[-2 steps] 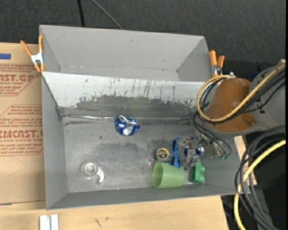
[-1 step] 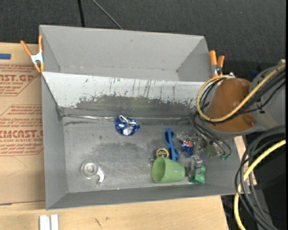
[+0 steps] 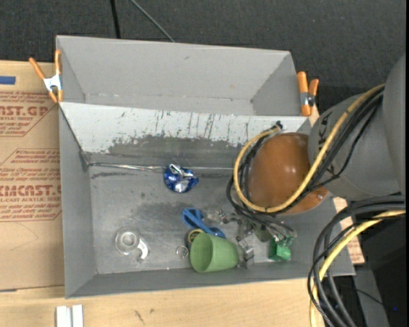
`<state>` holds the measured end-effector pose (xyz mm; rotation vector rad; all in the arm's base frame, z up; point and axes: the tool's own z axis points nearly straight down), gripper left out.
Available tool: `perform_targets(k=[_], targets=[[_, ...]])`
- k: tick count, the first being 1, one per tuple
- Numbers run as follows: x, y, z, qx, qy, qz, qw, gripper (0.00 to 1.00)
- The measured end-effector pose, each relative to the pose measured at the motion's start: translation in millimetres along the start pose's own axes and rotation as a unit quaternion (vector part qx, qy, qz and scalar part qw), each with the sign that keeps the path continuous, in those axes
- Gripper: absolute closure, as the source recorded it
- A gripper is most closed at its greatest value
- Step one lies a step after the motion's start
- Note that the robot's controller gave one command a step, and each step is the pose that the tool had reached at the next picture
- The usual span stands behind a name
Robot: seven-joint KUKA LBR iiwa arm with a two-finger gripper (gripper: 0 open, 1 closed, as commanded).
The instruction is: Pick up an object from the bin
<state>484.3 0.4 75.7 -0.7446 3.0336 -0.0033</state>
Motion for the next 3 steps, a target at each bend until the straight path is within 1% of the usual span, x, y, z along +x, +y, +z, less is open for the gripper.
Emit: perform_targets(k=[1,2,3], targets=[[-15.4,30.1,3.8,0.000,0.0011,-0.089,0.9960,0.00],[-14.7,31.1,3.8,-0.002,0.0026,-0.089,0.9961,1.00],[-27.4,30.6,4.7,-0.004,0.0095,-0.065,0.9978,1.00]])
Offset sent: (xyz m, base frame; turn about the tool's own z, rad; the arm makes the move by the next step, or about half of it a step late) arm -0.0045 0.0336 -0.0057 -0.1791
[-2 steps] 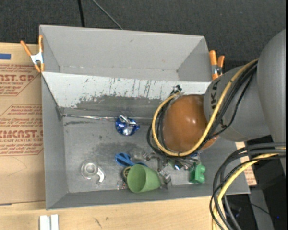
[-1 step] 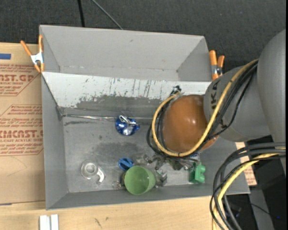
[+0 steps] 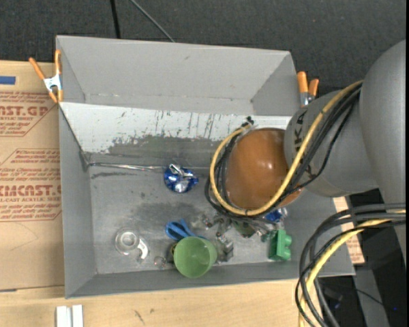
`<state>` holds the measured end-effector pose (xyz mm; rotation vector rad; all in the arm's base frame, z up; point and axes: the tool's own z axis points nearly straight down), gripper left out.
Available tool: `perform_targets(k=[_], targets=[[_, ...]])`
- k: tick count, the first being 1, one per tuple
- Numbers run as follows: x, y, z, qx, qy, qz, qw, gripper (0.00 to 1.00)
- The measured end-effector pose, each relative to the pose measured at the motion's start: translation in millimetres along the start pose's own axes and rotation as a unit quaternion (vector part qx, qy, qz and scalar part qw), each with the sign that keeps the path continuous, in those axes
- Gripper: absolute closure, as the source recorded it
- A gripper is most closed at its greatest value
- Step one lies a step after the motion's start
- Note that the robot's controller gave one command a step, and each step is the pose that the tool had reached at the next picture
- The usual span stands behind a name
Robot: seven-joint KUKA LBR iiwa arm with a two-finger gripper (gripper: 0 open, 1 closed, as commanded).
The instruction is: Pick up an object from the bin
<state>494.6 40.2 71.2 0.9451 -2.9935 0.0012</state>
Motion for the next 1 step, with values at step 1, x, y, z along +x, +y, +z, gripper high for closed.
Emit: perform_targets(k=[1], targets=[[-11.7,-21.9,-226.6,0.003,-0.0063,-0.048,0.9988,1.00]])
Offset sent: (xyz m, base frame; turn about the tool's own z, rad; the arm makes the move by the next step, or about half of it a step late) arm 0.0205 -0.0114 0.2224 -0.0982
